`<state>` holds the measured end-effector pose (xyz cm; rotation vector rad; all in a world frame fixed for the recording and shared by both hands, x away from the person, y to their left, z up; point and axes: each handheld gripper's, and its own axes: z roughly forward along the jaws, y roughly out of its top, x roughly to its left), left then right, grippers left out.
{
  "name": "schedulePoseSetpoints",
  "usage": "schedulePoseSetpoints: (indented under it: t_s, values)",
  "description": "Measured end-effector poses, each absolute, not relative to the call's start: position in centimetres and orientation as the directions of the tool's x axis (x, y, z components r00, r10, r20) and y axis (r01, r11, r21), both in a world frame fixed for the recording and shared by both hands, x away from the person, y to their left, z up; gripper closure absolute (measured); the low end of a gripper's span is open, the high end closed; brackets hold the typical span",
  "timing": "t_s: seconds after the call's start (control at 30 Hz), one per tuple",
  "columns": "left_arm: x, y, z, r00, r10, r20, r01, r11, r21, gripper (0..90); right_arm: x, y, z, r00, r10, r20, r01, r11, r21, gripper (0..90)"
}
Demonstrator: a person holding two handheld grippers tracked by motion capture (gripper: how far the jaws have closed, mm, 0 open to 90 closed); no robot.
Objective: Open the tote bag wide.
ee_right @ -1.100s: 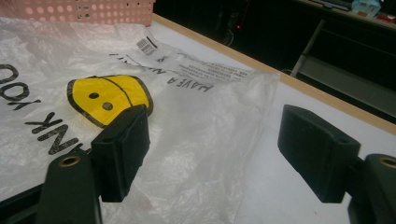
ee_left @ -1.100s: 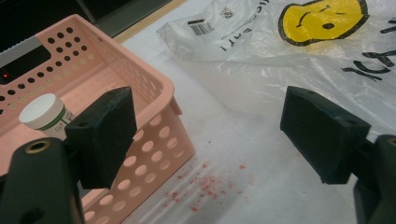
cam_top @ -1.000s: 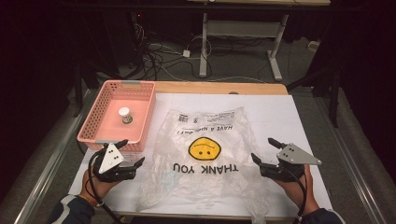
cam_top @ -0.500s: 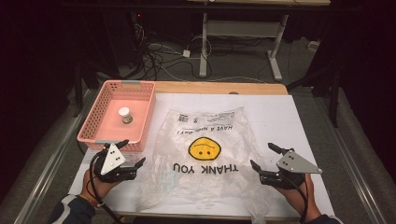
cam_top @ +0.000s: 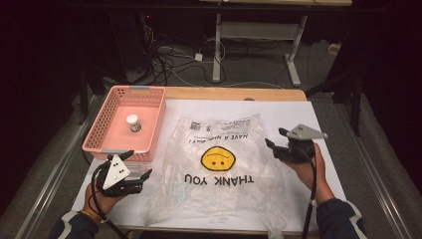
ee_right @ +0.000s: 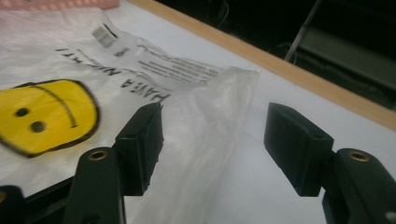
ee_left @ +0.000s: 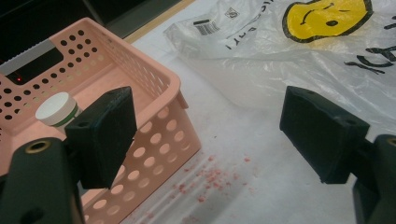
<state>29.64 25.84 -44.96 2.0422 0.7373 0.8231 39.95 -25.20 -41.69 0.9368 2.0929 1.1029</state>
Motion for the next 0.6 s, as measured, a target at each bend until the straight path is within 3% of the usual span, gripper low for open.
schedulePoseSetpoints:
  t_s: [0.13, 0.23, 0.27, 0.37, 0.4, 0.43, 0.47, 0.53, 0.6]
  values:
    - [29.7, 25.9, -45.2, 0.623, 0.728, 0.285, 0.22, -0.512, 0.83, 18.1, 44.1, -24.6, -42.5, -0.569, 0.809, -0.147, 0.383, 0.419, 0.824, 38.4]
    - [29.8, 25.9, -45.3, 0.628, 0.728, 0.276, 0.228, -0.51, 0.829, 17.9, 47.3, -24.4, -44.1, -0.608, 0.794, -0.003, 0.498, 0.384, 0.778, 38.8]
    - [29.8, 25.8, -45.3, 0.629, 0.726, 0.276, 0.228, -0.512, 0.828, 17.9, 48.2, -24.2, -44.5, -0.598, 0.801, -0.019, 0.519, 0.405, 0.753, 39.8]
    - [29.7, 25.6, -45.4, 0.641, 0.719, 0.267, 0.233, -0.513, 0.826, 17.9, 50.2, -23.9, -45.9, -0.607, 0.794, 0.04, 0.574, 0.403, 0.713, 51.7]
    - [29.7, 25.6, -45.4, 0.643, 0.717, 0.267, 0.232, -0.516, 0.825, 17.9, 50.7, -23.6, -46.3, -0.607, 0.793, 0.044, 0.59, 0.413, 0.694, 61.4]
    - [29.7, 25.6, -45.4, 0.643, 0.717, 0.267, 0.232, -0.516, 0.825, 17.9, 50.7, -23.6, -46.3, -0.607, 0.793, 0.044, 0.59, 0.413, 0.694, 61.4]
    - [29.8, 25.5, -45.5, 0.647, 0.715, 0.265, 0.236, -0.518, 0.822, 17.9, 51.3, -23.3, -47.0, -0.625, 0.779, 0.057, 0.612, 0.442, 0.656, 78.1]
    - [30.0, 25.5, -45.6, 0.647, 0.715, 0.264, 0.241, -0.52, 0.819, 17.9, 51.7, -23.4, -47.0, -0.616, 0.782, 0.097, 0.629, 0.414, 0.658, 89.5]
    - [30.2, 25.3, -45.7, 0.647, 0.714, 0.267, 0.243, -0.525, 0.816, 18.0, 52.0, -23.2, -47.0, -0.605, 0.792, 0.081, 0.632, 0.417, 0.653, 90.0]
